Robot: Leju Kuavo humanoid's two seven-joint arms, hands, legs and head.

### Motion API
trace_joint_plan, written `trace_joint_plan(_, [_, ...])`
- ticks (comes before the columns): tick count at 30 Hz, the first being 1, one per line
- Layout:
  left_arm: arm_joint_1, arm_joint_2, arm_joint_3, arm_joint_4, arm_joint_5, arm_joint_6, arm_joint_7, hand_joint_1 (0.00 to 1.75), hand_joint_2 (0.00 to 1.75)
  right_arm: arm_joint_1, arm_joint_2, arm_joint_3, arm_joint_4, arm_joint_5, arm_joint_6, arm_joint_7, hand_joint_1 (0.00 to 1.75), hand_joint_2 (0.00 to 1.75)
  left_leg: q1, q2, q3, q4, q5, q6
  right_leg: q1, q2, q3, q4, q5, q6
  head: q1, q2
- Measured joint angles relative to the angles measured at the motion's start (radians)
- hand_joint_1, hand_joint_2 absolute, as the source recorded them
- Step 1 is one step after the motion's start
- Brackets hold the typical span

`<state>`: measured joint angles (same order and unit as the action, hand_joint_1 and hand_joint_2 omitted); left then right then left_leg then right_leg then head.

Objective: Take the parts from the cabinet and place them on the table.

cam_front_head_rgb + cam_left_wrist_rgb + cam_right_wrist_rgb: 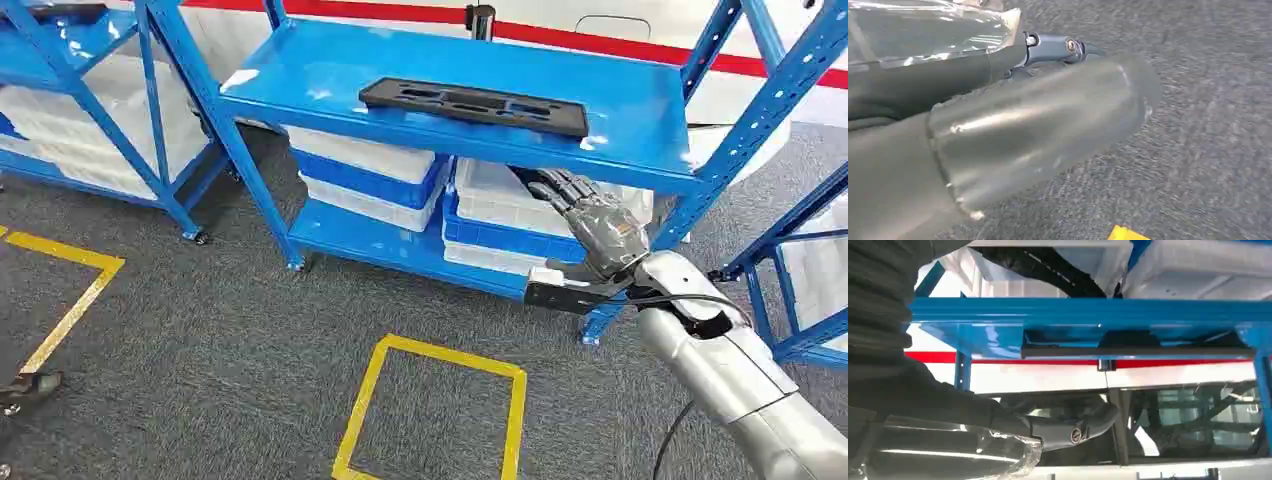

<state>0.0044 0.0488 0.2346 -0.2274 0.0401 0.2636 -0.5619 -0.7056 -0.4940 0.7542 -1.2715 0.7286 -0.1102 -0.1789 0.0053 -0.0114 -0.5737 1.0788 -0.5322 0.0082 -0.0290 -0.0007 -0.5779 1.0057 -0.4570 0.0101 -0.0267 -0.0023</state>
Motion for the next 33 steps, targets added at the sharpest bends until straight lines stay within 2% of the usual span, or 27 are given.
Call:
trace_joint_plan(2, [0.001,0.000,0.001,0.000,0.000,0.001,0.000,0.00,0.00,0.000,0.001,0.000,0.000,0.002,0.000,0.000,0.00,1.75,0.002,0.006,-0.091,0.157,-0.063,-0.008,0.003,-0.002,0.005,0.000,-0.006,-0.009,0.001,0.000])
trace_joint_plan(3, [0.002,0.000,0.001,0.000,0.000,0.001,0.000,0.00,0.00,0.002,0.002,0.000,0.000,0.002,0.000,-0.001,0.00,1.75,0.004,0.007,-0.138,0.222,-0.076,-0.009,0.005,-0.002,0.007,0.000,-0.009,-0.012,0.001,0.000])
trace_joint_plan(4, [0.003,0.000,0.001,0.001,0.000,0.001,0.000,0.00,0.00,0.004,0.002,0.000,0.000,0.002,0.000,-0.001,0.00,1.75,0.005,0.008,-0.165,0.243,-0.065,-0.007,0.006,-0.002,0.009,0.000,-0.011,-0.015,0.002,0.000])
trace_joint_plan(5, [0.003,0.000,0.001,0.001,0.000,0.002,0.000,0.00,0.00,0.004,0.002,0.000,0.000,0.002,0.000,-0.001,0.00,1.75,0.005,0.008,-0.168,0.223,-0.035,-0.004,0.007,-0.001,0.013,0.000,-0.015,-0.014,0.001,0.000])
trace_joint_plan(6, [0.003,0.000,0.002,0.001,0.000,0.002,0.000,0.00,0.00,0.004,0.002,-0.002,0.000,0.002,0.000,-0.001,0.00,1.75,0.004,0.008,-0.141,0.136,0.035,0.003,0.008,-0.001,0.022,0.000,-0.020,-0.014,0.001,0.000])
trace_joint_plan(8, [0.002,0.000,0.005,0.000,0.000,0.002,0.000,0.00,0.00,0.004,0.002,-0.006,-0.001,0.003,0.000,-0.002,0.00,1.75,0.001,0.009,-0.077,-0.023,0.128,0.021,0.010,0.000,0.034,-0.002,-0.030,-0.009,0.001,0.000])
trace_joint_plan(9, [0.001,0.002,0.006,0.001,0.000,0.002,0.000,0.00,0.00,0.003,0.002,-0.006,-0.001,0.003,0.000,-0.002,0.00,1.75,-0.006,0.011,-0.062,-0.049,0.117,0.025,0.015,0.000,0.037,-0.001,-0.035,-0.004,0.004,0.000])
trace_joint_plan(11, [-0.001,0.001,0.007,0.000,-0.002,0.002,-0.001,0.00,0.00,0.005,0.000,-0.008,-0.002,0.004,0.000,-0.002,0.00,1.75,-0.011,0.012,-0.062,-0.058,0.113,0.025,0.016,0.000,0.033,-0.003,-0.037,0.002,0.002,0.000])
trace_joint_plan(13, [-0.001,0.001,0.008,0.000,-0.002,0.002,-0.001,0.00,0.00,0.005,0.000,-0.010,-0.005,0.004,0.000,-0.002,0.00,1.75,-0.013,0.008,-0.054,-0.069,0.110,0.034,0.021,-0.003,0.039,-0.012,-0.042,0.018,0.002,0.000])
trace_joint_plan(14, [-0.001,0.000,0.008,0.000,-0.002,0.002,-0.002,0.00,0.00,0.007,-0.002,-0.013,-0.008,0.004,-0.001,-0.002,0.00,1.75,-0.005,0.009,-0.042,-0.082,0.116,0.039,0.021,-0.004,0.032,0.001,-0.050,0.021,0.004,0.000])
trace_joint_plan(15, [-0.002,-0.001,0.008,0.000,-0.003,0.002,-0.002,0.00,0.00,0.005,-0.003,-0.014,-0.008,0.005,-0.001,-0.002,0.00,1.75,-0.007,0.007,-0.036,-0.086,0.114,0.043,0.020,-0.002,0.020,0.036,-0.064,0.019,0.003,0.000])
trace_joint_plan(17, [-0.004,-0.001,0.008,0.000,-0.003,0.002,-0.002,0.00,0.00,0.009,-0.008,-0.014,-0.008,0.006,-0.001,-0.002,0.00,1.75,-0.008,0.005,-0.030,-0.086,0.109,0.052,0.018,-0.002,-0.061,0.182,-0.118,0.011,0.005,0.000])
trace_joint_plan(18, [-0.004,-0.002,0.008,0.000,-0.003,0.002,-0.001,0.00,0.00,0.016,-0.009,-0.014,-0.008,0.006,-0.001,-0.002,0.00,1.75,-0.009,0.003,-0.027,-0.086,0.105,0.055,0.018,-0.001,-0.118,0.272,-0.144,0.012,0.005,0.000])
trace_joint_plan(19, [-0.004,-0.003,0.008,0.000,-0.003,0.002,-0.001,0.00,0.00,0.021,-0.009,-0.013,-0.008,0.006,-0.001,-0.002,0.00,1.75,-0.009,0.002,-0.024,-0.086,0.102,0.056,0.018,-0.001,-0.148,0.310,-0.144,0.018,0.005,0.000])
trace_joint_plan(20, [-0.004,-0.004,0.008,0.000,-0.003,0.002,-0.001,0.00,0.00,0.023,-0.009,-0.013,-0.008,0.007,-0.001,-0.002,0.00,1.75,-0.009,0.000,-0.020,-0.085,0.098,0.055,0.017,-0.001,-0.151,0.296,-0.127,0.026,0.004,0.000])
trace_joint_plan(21, [-0.004,-0.004,0.008,0.000,-0.003,0.002,0.001,0.00,0.00,0.024,-0.009,-0.013,-0.008,0.007,-0.001,-0.002,0.00,1.75,-0.009,-0.002,-0.015,-0.085,0.094,0.053,0.016,-0.001,-0.131,0.241,-0.091,0.036,0.005,0.000])
trace_joint_plan(22, [-0.005,-0.005,0.009,0.000,-0.003,0.002,0.002,0.00,0.00,0.023,-0.009,-0.014,-0.008,0.010,-0.001,-0.002,0.00,1.75,-0.009,-0.004,-0.007,-0.084,0.089,0.050,0.016,-0.002,-0.091,0.147,-0.044,0.046,0.005,0.000])
trace_joint_plan(23, [-0.005,-0.006,0.010,0.000,-0.003,0.002,0.002,0.00,0.00,0.022,-0.009,-0.017,-0.009,0.011,-0.001,-0.002,0.00,1.75,-0.009,-0.006,0.000,-0.083,0.083,0.046,0.014,-0.002,-0.043,0.042,0.002,0.051,0.005,0.000])
trace_joint_plan(24, [-0.005,-0.006,0.010,0.000,-0.003,0.002,0.003,0.00,0.00,0.022,-0.009,-0.017,-0.009,0.015,-0.001,-0.002,0.00,1.75,-0.014,-0.008,0.002,-0.079,0.076,0.039,0.015,-0.001,-0.025,-0.002,0.015,0.041,0.006,0.000])
trace_joint_plan(25, [-0.006,-0.007,0.012,0.000,-0.003,0.002,0.004,0.00,0.00,0.021,-0.008,-0.017,-0.010,0.019,-0.001,-0.002,0.00,1.75,-0.016,-0.009,0.001,-0.076,0.071,0.034,0.021,-0.001,-0.015,-0.008,0.018,0.031,0.006,0.000])
trace_joint_plan(26, [-0.005,-0.007,0.014,0.000,-0.003,0.001,0.004,0.00,0.00,0.021,-0.008,-0.018,-0.010,0.020,-0.001,-0.002,0.00,1.75,-0.015,-0.009,0.001,-0.077,0.069,0.031,0.020,0.000,-0.018,-0.006,0.016,0.022,0.005,0.000])
trace_joint_plan(28, [-0.005,-0.008,0.016,0.000,-0.003,0.001,0.005,0.00,0.00,0.021,-0.007,-0.019,-0.011,0.023,-0.001,-0.002,0.00,1.75,-0.011,-0.009,0.002,-0.079,0.067,0.022,0.021,0.000,-0.016,-0.008,0.014,0.009,0.006,0.000])
trace_joint_plan(29, [-0.005,-0.006,0.016,-0.001,-0.003,0.001,0.005,0.00,0.00,0.020,-0.007,-0.021,-0.012,0.023,-0.001,-0.002,0.00,1.75,-0.007,-0.008,0.000,-0.074,0.060,0.015,0.006,-0.001,-0.006,-0.016,0.019,0.001,0.006,0.000])
trace_joint_plan(30, [-0.005,-0.008,0.016,-0.001,-0.003,0.001,0.005,0.00,0.00,0.020,-0.006,-0.024,-0.016,0.023,-0.001,-0.002,0.00,1.75,-0.006,-0.003,-0.011,-0.047,0.045,0.006,0.008,-0.001,0.001,-0.019,0.015,-0.006,0.002,0.000])
trace_joint_plan(31, [-0.006,-0.007,0.016,-0.001,-0.003,0.001,0.005,0.00,0.00,0.018,-0.004,-0.025,-0.016,0.023,-0.001,-0.002,0.00,1.75,-0.002,-0.001,-0.034,0.003,0.018,-0.001,0.007,-0.003,0.005,-0.019,0.012,-0.011,-0.001,0.000])
trace_joint_plan(32, [-0.006,-0.007,0.017,-0.001,-0.003,0.001,0.005,0.00,0.00,0.018,-0.002,-0.024,-0.016,0.023,-0.001,-0.002,0.00,1.75,0.003,0.002,-0.084,0.097,-0.023,-0.009,0.007,-0.003,0.008,-0.019,0.009,-0.015,0.001,0.000])
trace_joint_plan(33, [-0.004,-0.007,0.017,-0.001,-0.003,0.001,0.006,0.00,0.00,0.019,0.000,-0.024,-0.016,0.023,0.000,-0.002,0.00,1.75,0.006,0.004,-0.130,0.176,-0.050,-0.015,0.007,-0.003,0.008,-0.019,0.007,-0.017,0.001,0.000])
